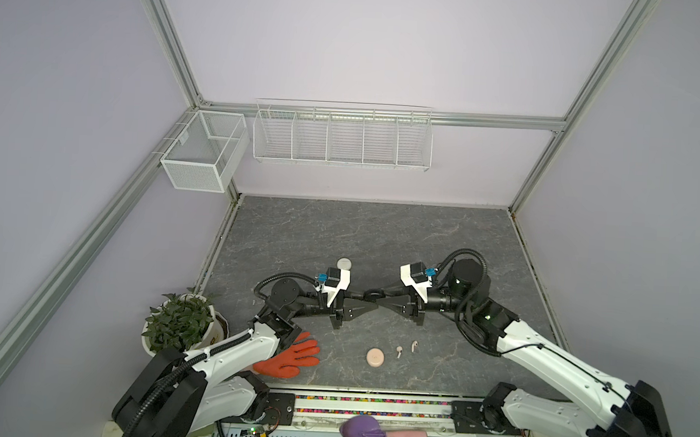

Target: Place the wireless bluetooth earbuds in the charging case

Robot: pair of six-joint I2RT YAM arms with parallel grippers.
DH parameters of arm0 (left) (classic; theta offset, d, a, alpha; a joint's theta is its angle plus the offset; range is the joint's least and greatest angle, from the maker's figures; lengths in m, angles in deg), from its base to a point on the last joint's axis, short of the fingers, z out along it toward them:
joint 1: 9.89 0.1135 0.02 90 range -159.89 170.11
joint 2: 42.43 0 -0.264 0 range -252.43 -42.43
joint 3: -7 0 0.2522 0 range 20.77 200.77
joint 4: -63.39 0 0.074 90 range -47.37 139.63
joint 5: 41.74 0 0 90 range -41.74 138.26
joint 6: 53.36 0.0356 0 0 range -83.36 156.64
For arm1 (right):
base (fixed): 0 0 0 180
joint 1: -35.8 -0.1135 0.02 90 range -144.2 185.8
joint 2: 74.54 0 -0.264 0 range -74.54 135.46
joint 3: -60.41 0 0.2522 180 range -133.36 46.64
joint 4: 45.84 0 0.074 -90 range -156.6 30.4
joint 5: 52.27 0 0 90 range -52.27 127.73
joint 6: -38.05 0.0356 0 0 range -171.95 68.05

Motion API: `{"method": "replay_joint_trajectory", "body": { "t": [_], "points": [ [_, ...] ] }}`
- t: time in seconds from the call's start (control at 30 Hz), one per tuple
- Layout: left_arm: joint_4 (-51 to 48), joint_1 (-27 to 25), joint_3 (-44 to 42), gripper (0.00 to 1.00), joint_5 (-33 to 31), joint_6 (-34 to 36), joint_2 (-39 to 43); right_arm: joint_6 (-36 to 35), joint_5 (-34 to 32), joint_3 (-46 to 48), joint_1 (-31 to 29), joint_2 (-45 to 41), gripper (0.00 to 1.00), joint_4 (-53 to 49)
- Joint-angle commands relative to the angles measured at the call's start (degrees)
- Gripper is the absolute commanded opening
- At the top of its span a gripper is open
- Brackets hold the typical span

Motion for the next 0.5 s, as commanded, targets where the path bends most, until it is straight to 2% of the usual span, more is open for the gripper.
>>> {"method": "replay_joint_trajectory", "body": {
  "t": [0.0, 0.13, 0.47],
  "points": [
    [-0.2, -0.3, -0.1, 0.0, -0.9, 0.9, 0.7, -0.1, 1.2, -1.6, -0.3, 1.0, 0.24, 0.1],
    [-2.2, -0.3, -0.1, 0.0, -1.7, 1.7, 1.6, -0.8, 0.3, -2.2, -0.3, 1.7, 0.22, -1.2],
    [-9.6, -0.3, -0.3, 0.39, -6.3, 5.0, 4.7, -2.6, -2.3, -2.3, 0.1, 3.6, 0.16, -2.2]
  ]
}}
